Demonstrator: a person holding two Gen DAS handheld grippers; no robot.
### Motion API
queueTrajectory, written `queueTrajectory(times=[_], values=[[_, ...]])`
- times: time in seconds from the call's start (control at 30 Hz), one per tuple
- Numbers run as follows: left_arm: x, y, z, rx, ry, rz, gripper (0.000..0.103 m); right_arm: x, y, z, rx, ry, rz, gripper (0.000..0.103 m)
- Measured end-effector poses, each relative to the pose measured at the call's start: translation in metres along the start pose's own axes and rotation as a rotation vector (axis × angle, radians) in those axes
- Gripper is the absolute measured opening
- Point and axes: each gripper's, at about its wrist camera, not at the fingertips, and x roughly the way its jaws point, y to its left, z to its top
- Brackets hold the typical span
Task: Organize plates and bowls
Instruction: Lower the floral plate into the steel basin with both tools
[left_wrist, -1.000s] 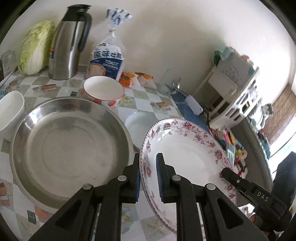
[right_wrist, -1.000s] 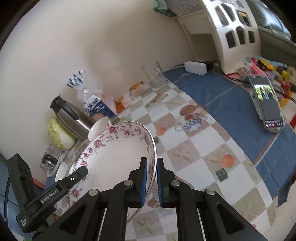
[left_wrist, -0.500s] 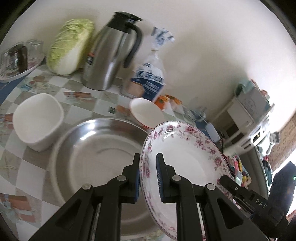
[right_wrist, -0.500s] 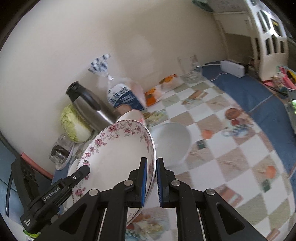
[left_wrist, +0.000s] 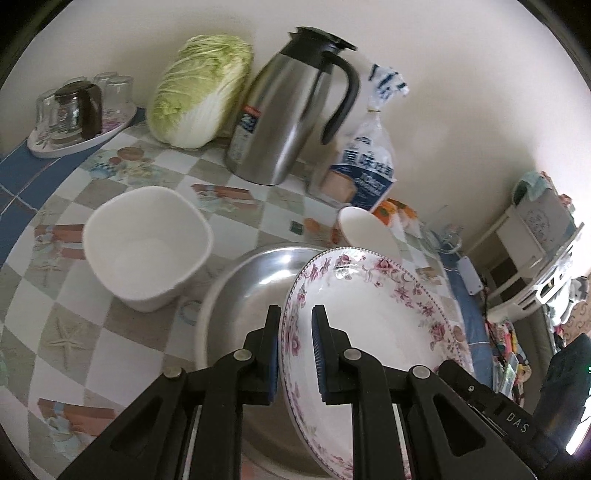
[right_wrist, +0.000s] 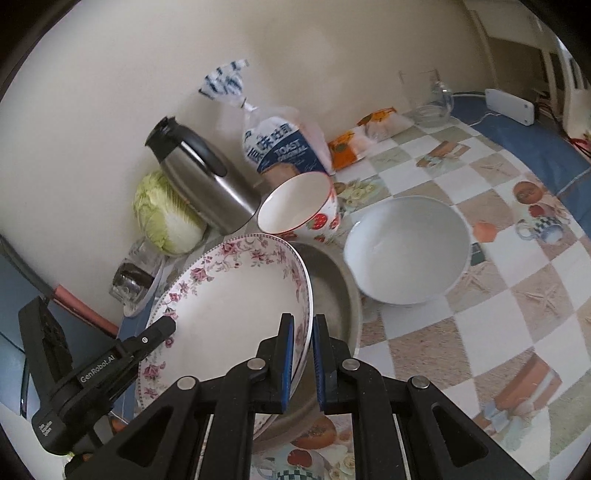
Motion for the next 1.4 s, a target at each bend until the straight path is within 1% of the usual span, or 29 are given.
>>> queueTrajectory(times=[0.2,0.33,0.47,1.07,1.4], values=[[-0.004,0.013,0.001,-0.016,-0.012,0.025,0.016,0.014,0.011,-0.002,-0.035,0.030,0.019,0.011],[-0.001,0.017,0.000,-0.023,-0.002,0.031,0.016,0.020,0.013,-0.002,-0.035,0.044,0.026,0.011],[0.005,0.016,-0.001,-0.031,0.012,0.024,0.016,0.026,0.010,0.000,-0.026,0.057,0.020,0.011],[0.041,0.018,0.002,-0.030,0.071,0.055,0.016,0.051,-0.003,0.008,-0.011,0.088,-0.019,0.011],[0.051,0.016,0.002,-0.028,0.096,0.065,0.016,0.053,-0.004,0.008,-0.014,0.093,-0.044,0.011]])
